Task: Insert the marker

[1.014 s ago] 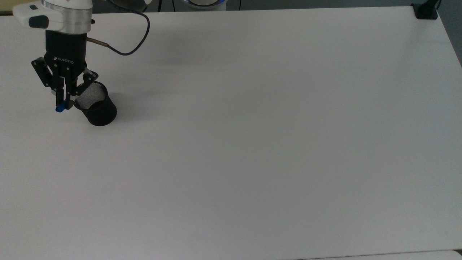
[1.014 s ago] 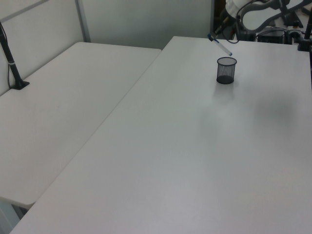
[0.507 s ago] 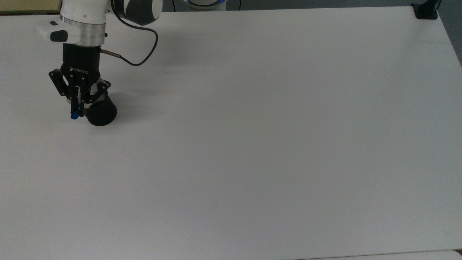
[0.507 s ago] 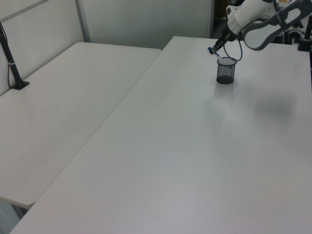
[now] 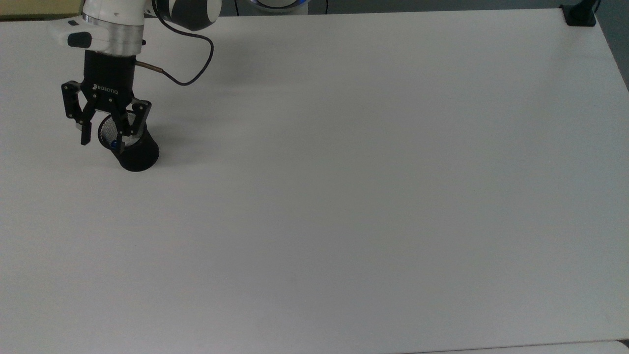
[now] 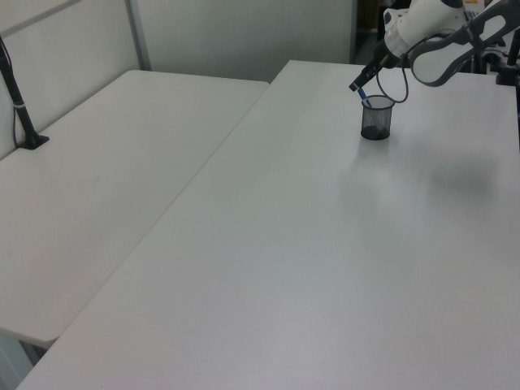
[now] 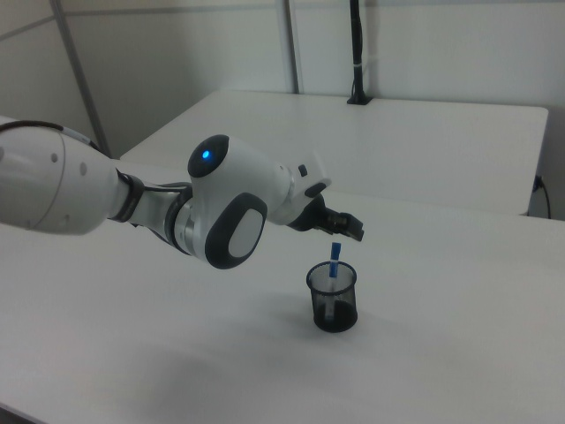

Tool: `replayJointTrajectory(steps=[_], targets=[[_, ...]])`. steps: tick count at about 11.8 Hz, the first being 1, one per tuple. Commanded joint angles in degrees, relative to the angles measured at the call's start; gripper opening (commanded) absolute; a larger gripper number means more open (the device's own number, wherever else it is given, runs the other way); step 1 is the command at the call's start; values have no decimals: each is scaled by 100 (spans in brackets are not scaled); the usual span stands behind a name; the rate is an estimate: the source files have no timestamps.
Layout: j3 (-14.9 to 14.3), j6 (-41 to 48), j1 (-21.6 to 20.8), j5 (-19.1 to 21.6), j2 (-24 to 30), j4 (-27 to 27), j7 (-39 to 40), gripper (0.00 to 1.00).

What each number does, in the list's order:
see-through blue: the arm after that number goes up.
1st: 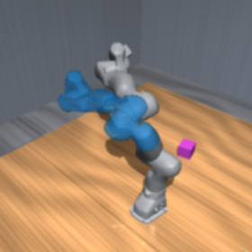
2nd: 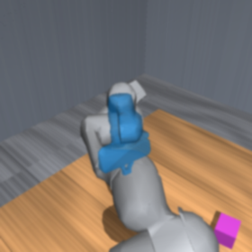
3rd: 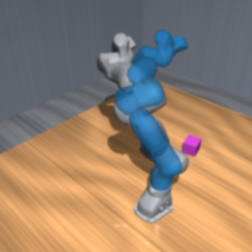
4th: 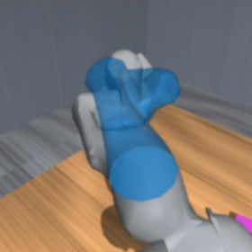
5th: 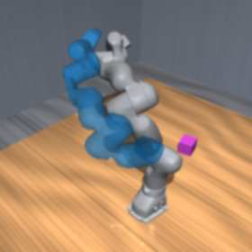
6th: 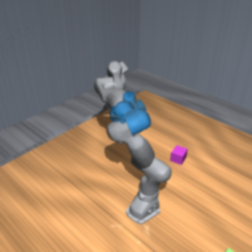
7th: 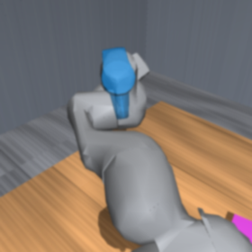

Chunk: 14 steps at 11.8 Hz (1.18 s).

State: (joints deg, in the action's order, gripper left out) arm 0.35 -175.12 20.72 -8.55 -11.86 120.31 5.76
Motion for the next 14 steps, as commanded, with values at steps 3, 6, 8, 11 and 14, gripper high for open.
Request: replayJointTrajectory(steps=[3,6,8,11,14], targets=[[26,2055,-217,-6,789,-586,-619,100],[26,3857,-428,3,965,-1368,-752,100],[26,5350,-674,221,1132,-1913,-787,100],[-79,6917,-1191,433,1493,-2205,-1119,100],[-220,7501,-1816,442,1555,-2276,-1787,100]])
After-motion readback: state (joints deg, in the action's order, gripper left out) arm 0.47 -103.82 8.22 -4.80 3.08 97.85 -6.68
